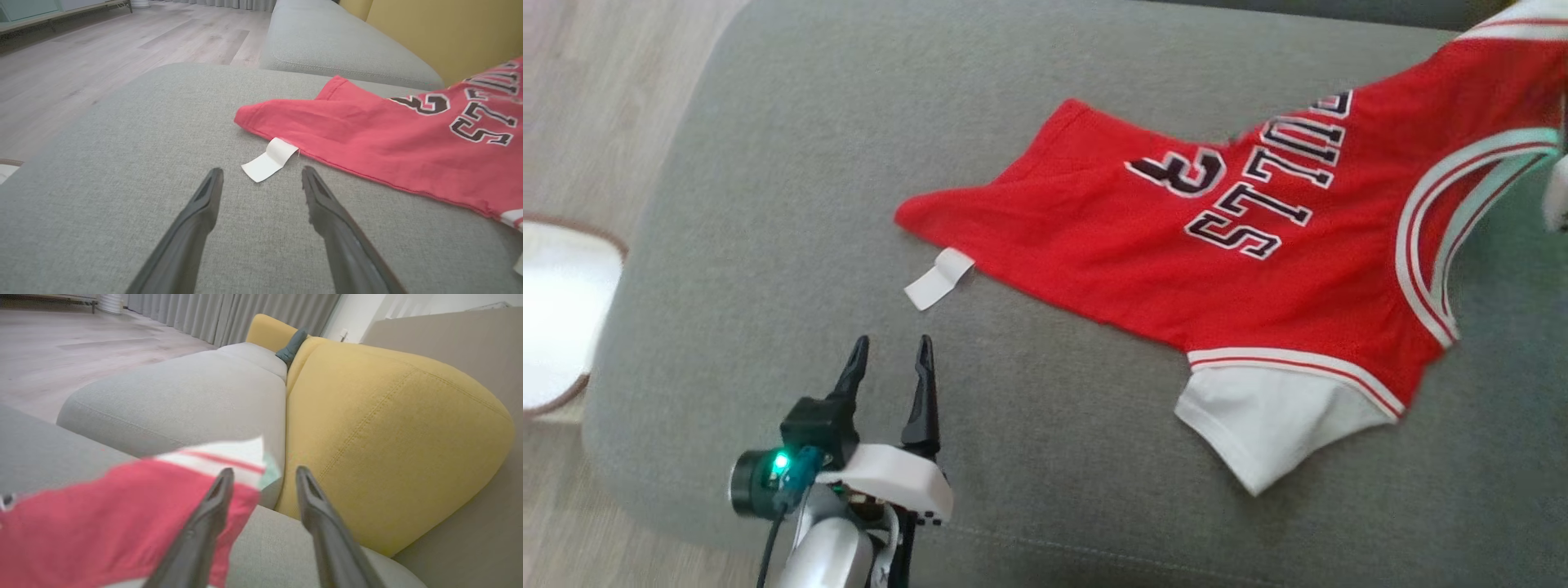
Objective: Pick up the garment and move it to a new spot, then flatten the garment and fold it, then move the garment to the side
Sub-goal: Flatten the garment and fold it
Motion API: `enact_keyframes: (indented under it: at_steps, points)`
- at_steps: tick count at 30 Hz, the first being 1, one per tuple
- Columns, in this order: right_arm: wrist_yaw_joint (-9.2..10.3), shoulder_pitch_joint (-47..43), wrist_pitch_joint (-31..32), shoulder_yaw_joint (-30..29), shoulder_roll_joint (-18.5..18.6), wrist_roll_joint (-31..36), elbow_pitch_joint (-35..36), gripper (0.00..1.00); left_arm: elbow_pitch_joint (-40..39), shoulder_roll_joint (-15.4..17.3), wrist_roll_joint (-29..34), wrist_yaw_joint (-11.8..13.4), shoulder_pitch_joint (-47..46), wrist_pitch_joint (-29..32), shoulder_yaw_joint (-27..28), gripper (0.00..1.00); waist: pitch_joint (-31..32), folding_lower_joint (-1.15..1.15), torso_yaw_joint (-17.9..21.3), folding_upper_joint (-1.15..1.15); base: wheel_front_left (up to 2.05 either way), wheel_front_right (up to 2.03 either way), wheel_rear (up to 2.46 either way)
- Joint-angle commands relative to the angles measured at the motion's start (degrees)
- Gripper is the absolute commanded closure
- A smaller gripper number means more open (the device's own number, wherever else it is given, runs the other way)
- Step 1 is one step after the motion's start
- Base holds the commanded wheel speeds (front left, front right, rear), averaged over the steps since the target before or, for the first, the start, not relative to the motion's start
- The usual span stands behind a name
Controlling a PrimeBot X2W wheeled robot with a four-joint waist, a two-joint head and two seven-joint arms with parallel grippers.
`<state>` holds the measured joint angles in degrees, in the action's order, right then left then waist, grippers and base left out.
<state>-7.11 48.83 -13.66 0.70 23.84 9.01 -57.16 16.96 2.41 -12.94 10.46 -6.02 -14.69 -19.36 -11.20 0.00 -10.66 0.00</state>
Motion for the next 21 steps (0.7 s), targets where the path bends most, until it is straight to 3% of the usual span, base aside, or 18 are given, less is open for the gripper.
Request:
enact_keyframes:
  at_steps: [1, 4, 7, 13, 21]
  points:
    - [-0.37, 1.64, -0.36, -0.4, 0.92, 0.91, 0.42, 0.0, -1.77, 0.47, -0.46, 0.53, -1.89, -0.31, 1.13, 0.0, -1.28, 0.0, -1.58, 0.0, 0.0, 0.0, 0.0]
    - [-0.37, 3.5, -0.66, -3.43, -0.17, 2.3, -1.48, 0.0, -1.71, 0.47, -0.79, 1.01, -2.05, -0.31, 0.32, 0.0, -1.32, 0.0, -1.83, 0.0, 0.0, 0.0, 0.0]
    - [-0.37, 1.98, -1.11, -4.28, -3.6, 2.47, -2.54, 0.0, -1.61, 0.47, -1.14, 1.42, -1.82, -0.31, 0.13, 0.0, -0.84, 0.0, -1.14, 0.0, 0.0, 0.0, 0.0]
    - [-0.37, -10.25, -1.31, -4.91, -10.42, -2.37, -2.38, 0.0, -1.36, 0.47, -0.77, 1.4, -1.0, -0.31, 1.06, 0.0, 1.26, 0.0, 2.13, 0.0, 0.0, 0.0, 0.0]
    - [-0.37, -19.15, -1.33, -3.08, -13.41, -6.11, -2.06, 0.0, -1.37, 0.47, -0.41, 0.8, -0.45, -0.31, 1.87, 0.0, 2.12, 0.0, 4.61, 0.0, 0.0, 0.0, 0.0]
